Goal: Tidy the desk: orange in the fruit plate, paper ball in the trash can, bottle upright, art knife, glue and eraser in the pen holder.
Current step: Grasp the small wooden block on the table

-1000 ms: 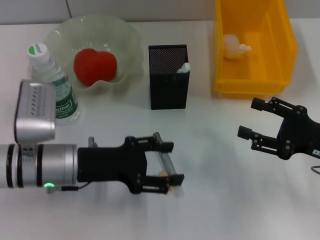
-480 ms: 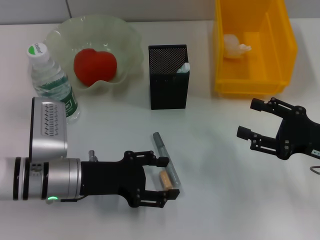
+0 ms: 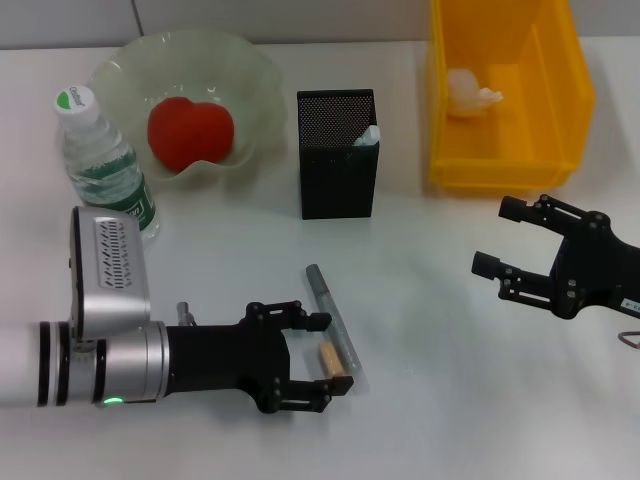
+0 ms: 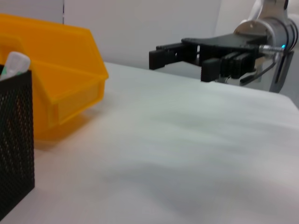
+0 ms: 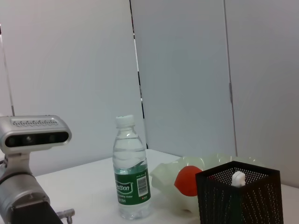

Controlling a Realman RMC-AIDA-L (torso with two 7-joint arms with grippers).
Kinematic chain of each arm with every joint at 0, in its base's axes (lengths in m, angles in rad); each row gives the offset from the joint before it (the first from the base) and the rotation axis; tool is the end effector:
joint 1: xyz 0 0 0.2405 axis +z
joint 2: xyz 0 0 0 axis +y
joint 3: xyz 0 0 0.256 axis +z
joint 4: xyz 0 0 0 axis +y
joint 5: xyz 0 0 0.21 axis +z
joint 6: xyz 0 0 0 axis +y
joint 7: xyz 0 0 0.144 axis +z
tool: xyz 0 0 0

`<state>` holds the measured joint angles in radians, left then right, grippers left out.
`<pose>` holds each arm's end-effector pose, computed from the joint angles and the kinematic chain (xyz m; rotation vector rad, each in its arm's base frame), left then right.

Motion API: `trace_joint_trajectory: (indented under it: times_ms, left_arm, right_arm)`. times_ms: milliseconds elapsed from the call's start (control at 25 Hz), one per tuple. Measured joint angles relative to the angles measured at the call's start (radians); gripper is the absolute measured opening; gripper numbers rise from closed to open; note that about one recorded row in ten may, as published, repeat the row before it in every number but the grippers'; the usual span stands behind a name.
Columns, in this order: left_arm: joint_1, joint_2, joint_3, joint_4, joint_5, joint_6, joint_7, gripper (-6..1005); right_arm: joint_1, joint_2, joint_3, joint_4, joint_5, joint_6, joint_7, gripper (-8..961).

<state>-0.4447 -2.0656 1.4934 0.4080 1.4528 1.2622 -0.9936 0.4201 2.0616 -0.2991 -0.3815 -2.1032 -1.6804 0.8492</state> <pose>-0.2749 0.2702 -0.1003 -2.9426 -0.3607 -0.5478 0.3108 0.2695 -0.0058 -2.5078 0.4101 0.8931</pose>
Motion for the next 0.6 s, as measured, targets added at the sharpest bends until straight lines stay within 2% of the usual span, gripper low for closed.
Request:
trace_joint_trajectory:
  times_ms: [560, 600]
  left_arm:
    - [-0.003, -0.003, 0.002, 0.003, 0.0, -0.028, 0.022, 774]
    - [-0.003, -0.004, 0.002, 0.003, 0.0, -0.029, 0.022, 736]
  right_arm:
    - [0.002, 0.0, 0.0, -0.002, 0.003, 0.002, 0.01, 792]
    - [0.002, 0.0, 0.0, -0.002, 0.003, 0.002, 0.01, 792]
